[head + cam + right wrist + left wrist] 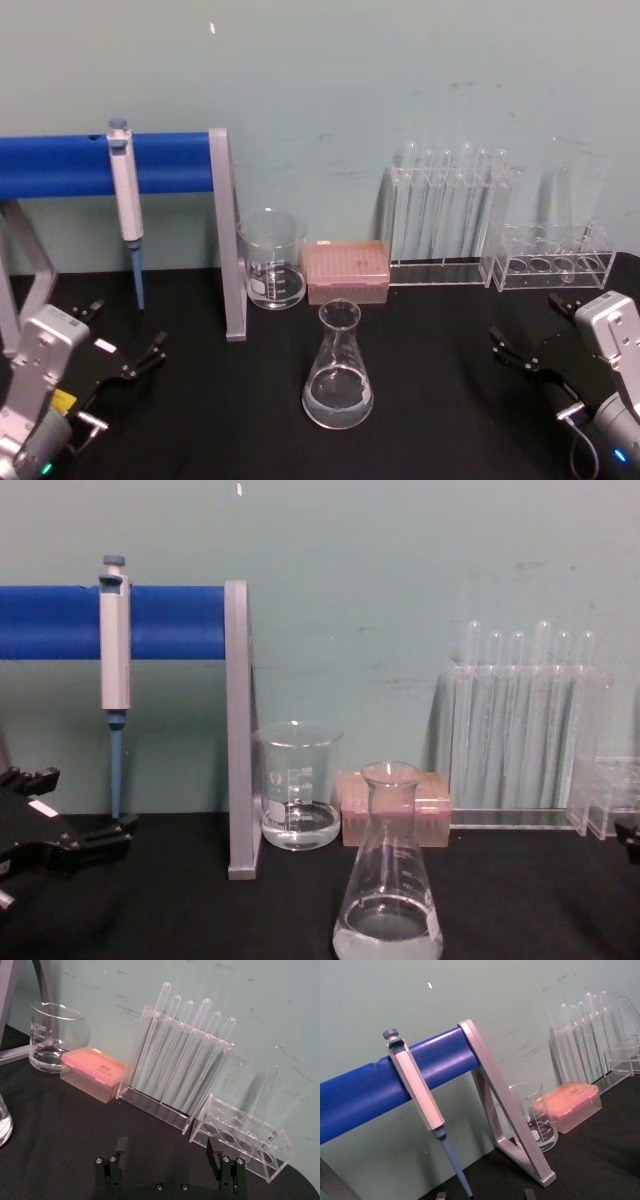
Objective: Grasp the erlenmeyer flask with one hand, shake it three times, then place it back.
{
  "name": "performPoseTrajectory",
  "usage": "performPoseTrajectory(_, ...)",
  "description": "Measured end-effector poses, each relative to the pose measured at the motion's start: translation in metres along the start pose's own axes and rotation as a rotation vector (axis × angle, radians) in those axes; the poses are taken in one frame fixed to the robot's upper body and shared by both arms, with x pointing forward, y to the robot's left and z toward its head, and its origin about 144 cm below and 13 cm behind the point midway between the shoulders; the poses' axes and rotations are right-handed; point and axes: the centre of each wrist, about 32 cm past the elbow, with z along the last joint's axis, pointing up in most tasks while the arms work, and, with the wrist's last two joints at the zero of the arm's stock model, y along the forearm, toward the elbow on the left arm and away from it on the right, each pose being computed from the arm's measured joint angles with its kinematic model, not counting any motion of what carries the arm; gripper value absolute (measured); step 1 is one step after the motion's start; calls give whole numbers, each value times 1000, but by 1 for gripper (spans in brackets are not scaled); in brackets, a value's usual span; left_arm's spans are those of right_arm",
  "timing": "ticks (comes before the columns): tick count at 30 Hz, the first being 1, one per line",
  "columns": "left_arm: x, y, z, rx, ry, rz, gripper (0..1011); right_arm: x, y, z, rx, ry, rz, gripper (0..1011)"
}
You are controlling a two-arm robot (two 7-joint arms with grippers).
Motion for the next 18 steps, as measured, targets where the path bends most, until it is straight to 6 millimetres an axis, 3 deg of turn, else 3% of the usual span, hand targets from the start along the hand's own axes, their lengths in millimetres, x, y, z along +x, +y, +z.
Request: performPoseTrajectory(18,0,0,0,0,0,0,1001,0,0,0,0,0,0,1000)
